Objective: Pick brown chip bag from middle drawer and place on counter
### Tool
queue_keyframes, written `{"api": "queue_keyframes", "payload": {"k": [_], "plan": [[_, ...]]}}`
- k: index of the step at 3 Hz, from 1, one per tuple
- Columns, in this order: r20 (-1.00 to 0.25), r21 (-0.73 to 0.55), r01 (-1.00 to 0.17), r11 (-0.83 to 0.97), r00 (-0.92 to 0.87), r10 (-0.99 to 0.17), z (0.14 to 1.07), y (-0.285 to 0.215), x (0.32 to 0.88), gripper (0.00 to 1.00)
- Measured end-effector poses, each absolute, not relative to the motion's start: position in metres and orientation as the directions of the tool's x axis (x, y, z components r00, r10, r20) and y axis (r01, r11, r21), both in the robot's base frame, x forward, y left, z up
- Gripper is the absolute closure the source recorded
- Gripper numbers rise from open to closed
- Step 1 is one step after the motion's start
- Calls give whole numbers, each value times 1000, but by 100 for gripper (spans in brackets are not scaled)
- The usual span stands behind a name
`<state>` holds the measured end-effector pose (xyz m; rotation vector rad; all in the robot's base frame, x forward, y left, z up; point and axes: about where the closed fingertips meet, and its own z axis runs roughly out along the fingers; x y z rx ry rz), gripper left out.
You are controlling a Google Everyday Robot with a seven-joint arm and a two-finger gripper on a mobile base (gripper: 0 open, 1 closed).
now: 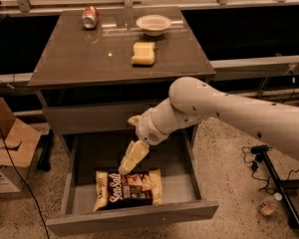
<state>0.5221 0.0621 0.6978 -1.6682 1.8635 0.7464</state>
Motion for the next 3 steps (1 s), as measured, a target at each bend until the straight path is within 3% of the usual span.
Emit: {"api": "queue_keyframes", "payload": {"k": [3], "plan": [[-668,125,-981,147,-193,-718,588,76,540,0]]}}
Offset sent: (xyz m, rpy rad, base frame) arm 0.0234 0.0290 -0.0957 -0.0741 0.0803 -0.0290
